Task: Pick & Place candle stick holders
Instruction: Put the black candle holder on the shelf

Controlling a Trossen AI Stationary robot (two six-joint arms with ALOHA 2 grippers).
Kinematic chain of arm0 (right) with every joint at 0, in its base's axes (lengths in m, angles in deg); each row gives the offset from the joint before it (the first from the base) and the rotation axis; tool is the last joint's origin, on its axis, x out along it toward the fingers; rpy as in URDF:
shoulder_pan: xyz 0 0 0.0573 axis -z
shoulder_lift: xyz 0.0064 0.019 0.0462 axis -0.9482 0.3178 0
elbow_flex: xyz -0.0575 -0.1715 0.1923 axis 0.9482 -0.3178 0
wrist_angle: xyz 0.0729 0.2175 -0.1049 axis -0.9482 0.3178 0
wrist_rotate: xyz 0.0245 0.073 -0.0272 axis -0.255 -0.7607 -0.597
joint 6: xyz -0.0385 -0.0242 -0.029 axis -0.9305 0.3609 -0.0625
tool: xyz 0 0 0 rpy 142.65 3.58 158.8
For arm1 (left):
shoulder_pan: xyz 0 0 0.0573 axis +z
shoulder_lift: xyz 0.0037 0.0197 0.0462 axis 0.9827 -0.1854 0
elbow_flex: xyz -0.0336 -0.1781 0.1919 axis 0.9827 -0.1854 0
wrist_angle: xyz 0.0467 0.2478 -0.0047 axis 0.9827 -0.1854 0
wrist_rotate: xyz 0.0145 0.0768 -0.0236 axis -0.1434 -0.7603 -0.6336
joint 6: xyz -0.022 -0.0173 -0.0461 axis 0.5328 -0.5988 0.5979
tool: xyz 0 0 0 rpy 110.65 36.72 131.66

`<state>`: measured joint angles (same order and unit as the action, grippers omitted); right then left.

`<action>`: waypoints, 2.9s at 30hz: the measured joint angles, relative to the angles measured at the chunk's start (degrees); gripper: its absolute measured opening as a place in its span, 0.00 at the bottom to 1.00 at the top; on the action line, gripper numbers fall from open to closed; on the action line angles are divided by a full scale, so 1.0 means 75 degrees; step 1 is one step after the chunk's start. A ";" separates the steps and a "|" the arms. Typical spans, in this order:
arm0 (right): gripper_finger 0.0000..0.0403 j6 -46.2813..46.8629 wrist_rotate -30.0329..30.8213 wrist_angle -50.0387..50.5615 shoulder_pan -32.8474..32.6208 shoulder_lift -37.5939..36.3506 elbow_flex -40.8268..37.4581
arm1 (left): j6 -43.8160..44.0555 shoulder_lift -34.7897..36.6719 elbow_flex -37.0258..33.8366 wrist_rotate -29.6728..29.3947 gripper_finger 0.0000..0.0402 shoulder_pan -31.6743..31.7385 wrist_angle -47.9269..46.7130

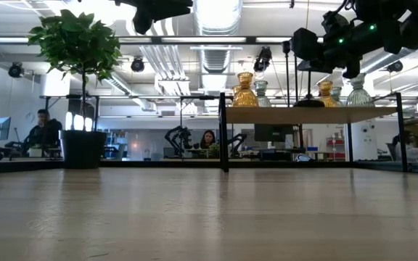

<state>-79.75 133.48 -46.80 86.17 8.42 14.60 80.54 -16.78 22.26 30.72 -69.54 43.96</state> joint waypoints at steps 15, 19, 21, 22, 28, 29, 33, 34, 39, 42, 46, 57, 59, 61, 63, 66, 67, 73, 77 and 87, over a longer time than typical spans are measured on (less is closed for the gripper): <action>0.02 -0.0345 -0.0035 -0.0207 0.0169 0.0000 0.0003 | -0.0003 -0.0039 0.0000 0.0000 0.25 -0.0001 0.0006; 0.02 -0.0345 -0.0058 -0.0210 0.0178 0.0000 0.0003 | -0.0003 -0.0123 0.0000 0.0003 0.25 0.0000 0.0006; 0.02 -0.0360 -0.0061 -0.0207 0.0178 0.0000 0.0003 | -0.0006 -0.0152 -0.0003 0.0000 0.25 -0.0001 0.0003; 0.02 -0.0368 -0.0061 -0.0207 0.0178 0.0000 0.0003 | -0.0006 -0.0165 -0.0003 0.0000 0.25 0.0000 0.0006; 0.02 -0.0360 -0.0067 -0.0205 0.0178 0.0006 0.0003 | 0.0000 -0.0169 -0.0003 0.0003 0.25 -0.0003 0.0012; 0.02 -0.0345 -0.0067 -0.0204 0.0178 0.0006 0.0003 | 0.0000 -0.0169 -0.0003 0.0003 0.25 0.0000 0.0012; 0.02 -0.0342 -0.0085 -0.0204 0.0178 0.0006 0.0003 | 0.0002 -0.0169 -0.0003 0.0003 0.25 0.0000 0.0015; 0.02 -0.0344 -0.0128 -0.0204 0.0178 0.0006 0.0003 | 0.0003 -0.0169 -0.0003 0.0003 0.25 -0.0003 0.0015; 0.02 -0.0429 -0.0286 -0.0196 0.0184 0.0015 0.0003 | 0.0003 -0.0169 -0.0003 0.0003 0.25 0.0000 0.0015; 0.02 -0.0535 -0.0284 -0.0197 0.0184 0.0015 0.0003 | 0.0006 -0.0169 -0.0003 0.0003 0.25 0.0000 0.0020; 0.02 -0.0649 -0.0283 -0.0196 0.0184 0.0015 0.0003 | 0.0009 -0.0169 -0.0003 0.0003 0.25 -0.0001 0.0074; 0.07 -0.0603 -0.0437 -0.0137 0.0178 0.0015 0.0003 | 0.0012 -0.0169 -0.0003 0.0003 0.25 -0.0002 0.0070; 0.11 -0.0617 -0.0437 -0.0134 0.0178 0.0015 0.0003 | 0.0012 -0.0169 -0.0003 0.0003 0.25 -0.0001 0.0070; 0.16 -0.0624 -0.0440 -0.0134 0.0181 0.0017 0.0003 | 0.0012 -0.0169 -0.0003 0.0003 0.25 0.0000 0.0070; 0.20 -0.0624 -0.0437 -0.0134 0.0182 0.0017 0.0003 | 0.0012 -0.0169 -0.0003 0.0003 0.25 0.0000 0.0070; 0.25 -0.0627 -0.0423 -0.0087 0.0184 0.0017 0.0003 | 0.0012 -0.0169 -0.0003 0.0003 0.25 0.0000 0.0070; 0.27 -0.0615 -0.0413 -0.0014 0.0184 0.0017 0.0006 | 0.0012 -0.0169 -0.0003 0.0003 0.25 0.0000 0.0070; 0.34 -0.0387 -0.0402 0.0223 0.0184 0.0017 0.0006 | 0.0012 -0.0169 -0.0003 0.0004 0.25 -0.0002 0.0070; 0.37 -0.0470 -0.0399 0.0212 0.0184 0.0017 0.0006 | 0.0012 -0.0169 -0.0003 0.0006 0.25 -0.0001 0.0070; 0.37 -0.0481 -0.0401 0.0207 0.0175 -0.0003 0.0006 | 0.0012 -0.0169 -0.0003 0.0006 0.25 0.0000 0.0067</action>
<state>-83.36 130.47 -45.25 87.48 8.40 14.65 80.63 -18.04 22.24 30.77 -69.54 44.46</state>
